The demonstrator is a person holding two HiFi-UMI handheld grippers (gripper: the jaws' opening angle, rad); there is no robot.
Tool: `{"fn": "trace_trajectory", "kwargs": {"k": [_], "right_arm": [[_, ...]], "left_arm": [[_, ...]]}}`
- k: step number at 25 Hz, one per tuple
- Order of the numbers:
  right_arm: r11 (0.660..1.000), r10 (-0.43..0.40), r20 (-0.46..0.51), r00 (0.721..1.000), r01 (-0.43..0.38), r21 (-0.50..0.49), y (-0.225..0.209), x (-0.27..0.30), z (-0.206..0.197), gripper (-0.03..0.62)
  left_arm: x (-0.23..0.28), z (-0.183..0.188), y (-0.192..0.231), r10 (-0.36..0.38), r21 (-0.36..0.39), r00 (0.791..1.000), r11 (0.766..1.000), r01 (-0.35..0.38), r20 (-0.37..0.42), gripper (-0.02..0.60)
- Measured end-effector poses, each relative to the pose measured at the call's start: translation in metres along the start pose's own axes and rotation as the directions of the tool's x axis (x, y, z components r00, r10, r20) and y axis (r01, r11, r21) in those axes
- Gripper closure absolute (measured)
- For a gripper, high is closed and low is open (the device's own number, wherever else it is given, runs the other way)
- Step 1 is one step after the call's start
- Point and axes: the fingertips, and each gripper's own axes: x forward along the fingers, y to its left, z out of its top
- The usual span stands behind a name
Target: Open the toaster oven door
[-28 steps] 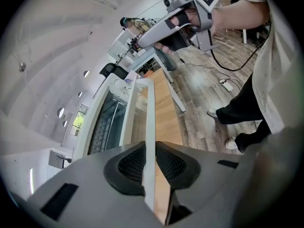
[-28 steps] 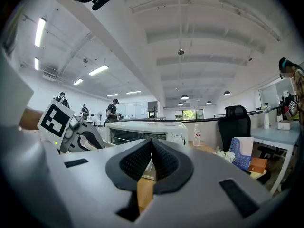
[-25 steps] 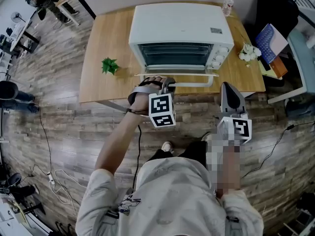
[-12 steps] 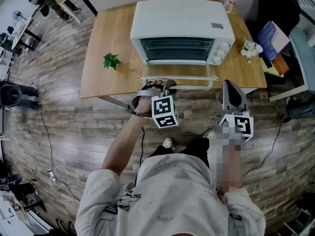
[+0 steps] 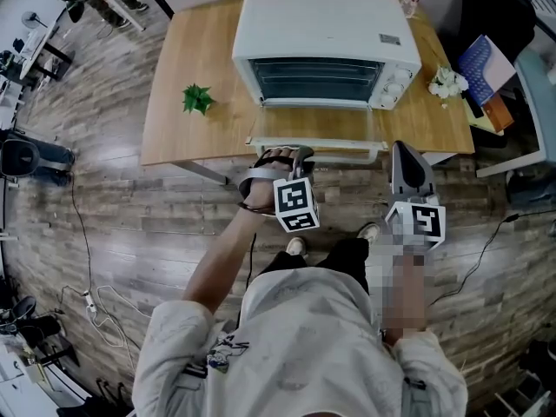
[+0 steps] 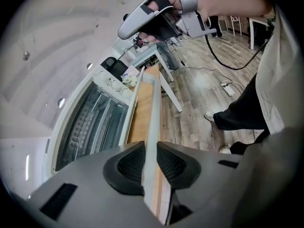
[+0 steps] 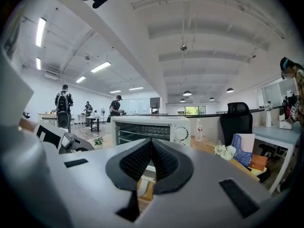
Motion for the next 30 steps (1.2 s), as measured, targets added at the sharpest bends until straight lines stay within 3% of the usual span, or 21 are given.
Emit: {"fn": "trace_trajectory", "kwargs": {"k": [20, 30], "right_arm": [[0.998, 0.052, -0.082, 0.995, -0.056, -0.043, 0.029, 0.005, -0.028, 0.571], [0.997, 0.055, -0.098, 0.994, -0.060, -0.047, 0.035, 0.002, -0.034, 0.571]], "left_arm": [[0.015, -0.006, -0.028, 0.124, 0.053, 0.990, 0.991, -0.120, -0.071, 0.499], [0.020, -0.007, -0.035, 0.165, 0.063, 0.984, 0.985, -0.161, -0.067, 0.499]]}}
